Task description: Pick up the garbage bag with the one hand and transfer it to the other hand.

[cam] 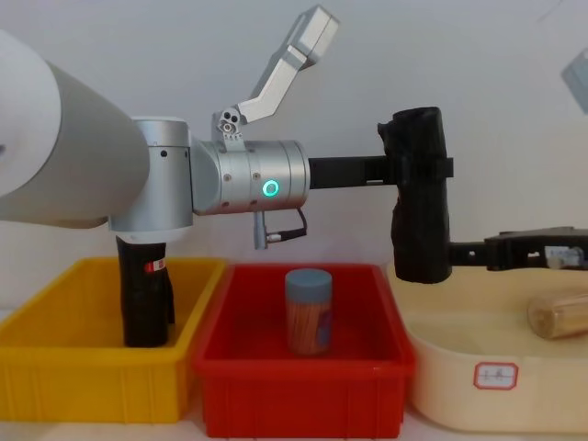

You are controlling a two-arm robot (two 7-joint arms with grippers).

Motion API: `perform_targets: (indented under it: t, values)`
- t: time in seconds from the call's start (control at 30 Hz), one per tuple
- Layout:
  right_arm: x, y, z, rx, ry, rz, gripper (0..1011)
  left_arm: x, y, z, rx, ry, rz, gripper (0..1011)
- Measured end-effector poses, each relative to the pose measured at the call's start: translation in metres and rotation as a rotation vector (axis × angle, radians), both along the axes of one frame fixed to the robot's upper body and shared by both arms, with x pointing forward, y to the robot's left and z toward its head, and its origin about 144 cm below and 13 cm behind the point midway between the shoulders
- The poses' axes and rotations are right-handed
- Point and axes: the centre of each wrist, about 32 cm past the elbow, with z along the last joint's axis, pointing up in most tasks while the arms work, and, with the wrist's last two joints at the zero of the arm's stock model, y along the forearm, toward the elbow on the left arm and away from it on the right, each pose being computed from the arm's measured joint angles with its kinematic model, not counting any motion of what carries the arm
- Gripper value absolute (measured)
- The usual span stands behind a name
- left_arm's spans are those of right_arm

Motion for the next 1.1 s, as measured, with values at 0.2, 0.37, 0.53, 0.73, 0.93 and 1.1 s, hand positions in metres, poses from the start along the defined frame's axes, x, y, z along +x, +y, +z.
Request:
perform_targets:
  t: [0.2,0.37,0.53,0.73,0.93,1.1]
  values:
    - [0.005,0.005,0.001,-0.007,-0.008,0.013,1001,0.000,0.000,0.000,0.000,0.000,0.000,407]
    - [0.008,0.007,0.003,-0.011,-0.012,0.031,1001,0.000,0.000,0.000,0.000,0.000,0.000,407]
    - [0.010,0.008,0.006,-0.009,-0.016,0.062,1001,0.000,0.000,0.000,0.000,0.000,0.000,407]
    - [0.013,0.011,0.007,-0.006,-0.017,0.086,1001,0.000,0.000,0.000,0.000,0.000,0.000,407]
    - [0.017,0.012,0.008,-0.004,-0.021,0.093,1001,0.000,0.000,0.000,0.000,0.000,0.000,407]
    - [0.023,0.015,0.007,-0.001,-0.027,0.095,1001,0.000,0.000,0.000,0.000,0.000,0.000,407]
